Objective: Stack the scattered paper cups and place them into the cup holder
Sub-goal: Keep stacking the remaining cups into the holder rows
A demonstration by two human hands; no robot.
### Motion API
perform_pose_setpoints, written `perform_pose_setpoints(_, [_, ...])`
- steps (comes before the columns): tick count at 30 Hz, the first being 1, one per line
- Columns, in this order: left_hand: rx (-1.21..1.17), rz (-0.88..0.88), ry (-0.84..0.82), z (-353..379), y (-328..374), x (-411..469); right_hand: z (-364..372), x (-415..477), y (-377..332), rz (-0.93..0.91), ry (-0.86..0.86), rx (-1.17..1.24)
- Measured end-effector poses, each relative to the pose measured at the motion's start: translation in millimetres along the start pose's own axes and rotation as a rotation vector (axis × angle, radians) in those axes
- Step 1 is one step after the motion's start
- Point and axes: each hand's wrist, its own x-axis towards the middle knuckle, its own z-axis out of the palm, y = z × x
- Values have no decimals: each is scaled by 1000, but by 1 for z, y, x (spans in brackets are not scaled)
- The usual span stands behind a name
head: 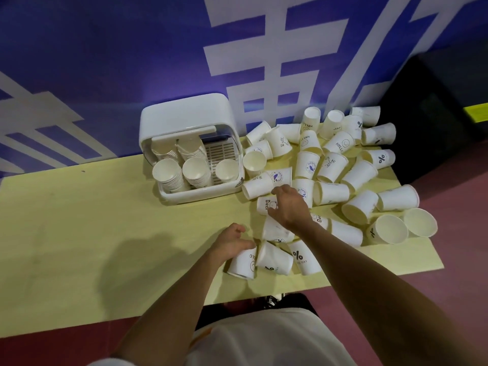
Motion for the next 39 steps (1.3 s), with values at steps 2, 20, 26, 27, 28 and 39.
perform_pose_setpoints(2, [62, -5, 22, 3, -1, 3, 2, -2, 3, -1, -6, -3])
perform_pose_setpoints(20, [63, -25, 104, -5, -6, 17, 12, 22, 3, 7, -132, -184])
perform_pose_setpoints(26, [-169, -65, 219, -29, -11, 20, 14, 32, 1, -41, -176, -265])
perform_pose_setpoints(27, [-199, -66, 244, -33, -12, 21, 13, 33, 0, -51, -179, -273])
perform_pose_setpoints(28, [-225, -73, 266, -37, -14, 22, 11, 34, -1, -61, -184, -281])
perform_pose_setpoints(39, [-434, -55, 363, -63, -14, 20, -10, 44, -23, -65, -354, -93])
